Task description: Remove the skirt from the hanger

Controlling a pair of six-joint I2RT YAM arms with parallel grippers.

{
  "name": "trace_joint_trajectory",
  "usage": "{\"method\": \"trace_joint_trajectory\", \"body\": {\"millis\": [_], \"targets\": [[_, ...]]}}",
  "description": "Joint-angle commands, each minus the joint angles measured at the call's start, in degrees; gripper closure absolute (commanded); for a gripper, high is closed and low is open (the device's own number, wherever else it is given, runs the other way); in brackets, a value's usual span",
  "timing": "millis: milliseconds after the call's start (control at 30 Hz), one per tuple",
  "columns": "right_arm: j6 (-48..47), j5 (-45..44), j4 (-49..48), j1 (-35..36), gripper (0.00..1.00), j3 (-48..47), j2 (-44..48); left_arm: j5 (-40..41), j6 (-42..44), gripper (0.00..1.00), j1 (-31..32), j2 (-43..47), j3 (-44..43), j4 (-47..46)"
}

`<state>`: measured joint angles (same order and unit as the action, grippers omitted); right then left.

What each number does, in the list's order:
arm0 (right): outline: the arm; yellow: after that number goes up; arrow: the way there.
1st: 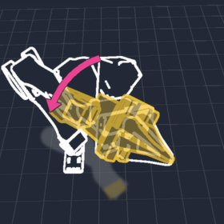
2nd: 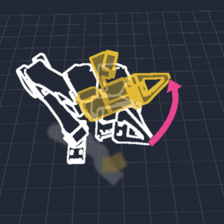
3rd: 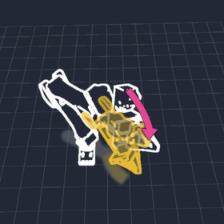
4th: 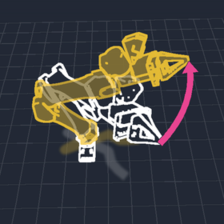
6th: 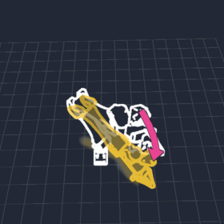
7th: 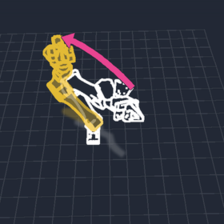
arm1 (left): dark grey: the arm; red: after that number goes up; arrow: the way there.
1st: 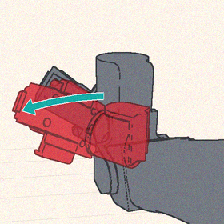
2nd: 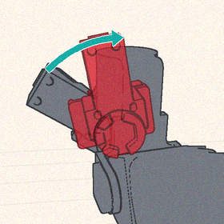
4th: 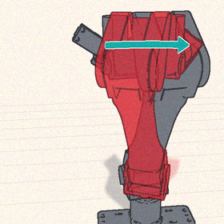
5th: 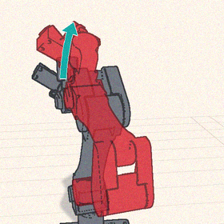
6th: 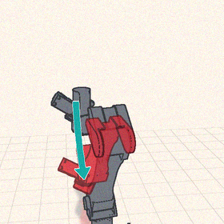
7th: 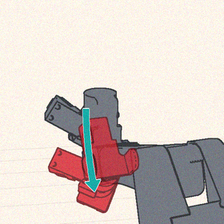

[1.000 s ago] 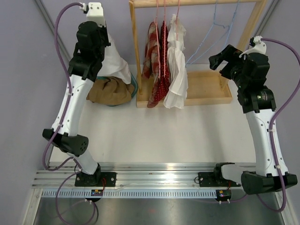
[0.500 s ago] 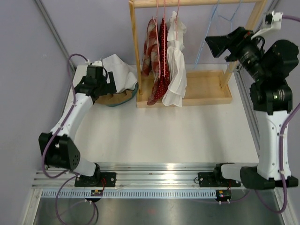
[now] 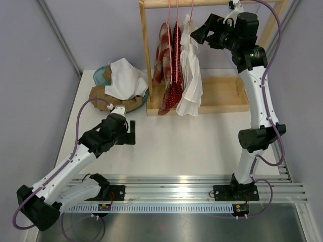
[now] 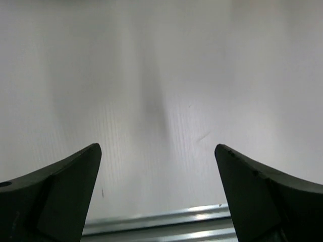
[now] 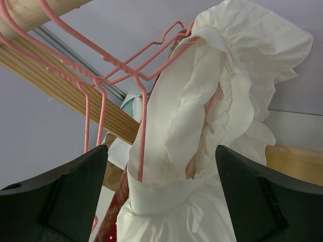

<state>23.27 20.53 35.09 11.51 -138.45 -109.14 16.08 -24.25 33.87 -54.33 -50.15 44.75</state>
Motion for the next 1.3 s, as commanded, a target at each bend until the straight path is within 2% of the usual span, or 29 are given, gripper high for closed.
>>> {"method": "trace_joint_trajectory", "body": {"millis": [0,200,267,633,667,700,767,800,867,900,933,1167,1267], "targets": [[-0.85,-1.72,-1.43,2.11,0.06,-5.25,0.34,3.62,-2.03,0.01,0.76,4.66,0.68,0.25],[0.2,-4.27,-3.19,4.84,0.13,-5.51,-3.09,3.53,-1.5,0.01,1.11,6.07,1.11,-0.54],[0.46,-5.77,-3.62,5.72,0.22,-6.39,-4.32,3.26,-1.5,0.01,1.38,6.6,1.37,-0.81],[1.08,-10.16,-3.89,6.42,0.39,-9.12,-6.79,3.79,-1.59,0.01,3.13,8.09,1.55,-0.81],[1.08,-10.25,-3.89,6.25,0.43,-9.12,-6.79,3.79,-1.68,0.01,3.22,8.09,1.55,-0.81],[1.08,-10.6,-3.8,6.42,0.54,-9.03,-6.79,3.87,-1.68,0.01,3.22,8.18,1.55,-0.81],[0.99,-11.04,-4.06,6.33,0.63,-8.94,-6.7,3.88,-1.68,0.01,3.31,8.1,1.55,-0.81],[0.99,-11.13,-4.15,6.33,0.75,-8.94,-6.7,3.88,-1.68,0.01,3.31,8.18,1.55,-0.81],[1.25,-11.31,-4.33,6.42,0.86,-9.11,-6.78,3.96,-1.77,0.01,3.4,8.27,1.55,-0.81],[1.17,-11.31,-4.33,6.42,0.97,-9.2,-6.87,4.05,-1.77,0.01,3.4,8.36,1.55,-0.81],[1.25,-11.48,-4.33,6.42,1.0,-9.46,-6.96,4.05,-1.85,0.01,3.49,8.36,1.63,-0.81],[0.73,-10.34,-6.08,6.33,1.0,-13.42,-6.26,5.11,-1.33,0.01,3.92,9.06,0.85,-0.8],[-0.41,-11.48,-7.93,6.42,1.0,-11.59,-2.93,5.72,0.25,0.01,4.01,9.33,-0.73,-2.38]]}}
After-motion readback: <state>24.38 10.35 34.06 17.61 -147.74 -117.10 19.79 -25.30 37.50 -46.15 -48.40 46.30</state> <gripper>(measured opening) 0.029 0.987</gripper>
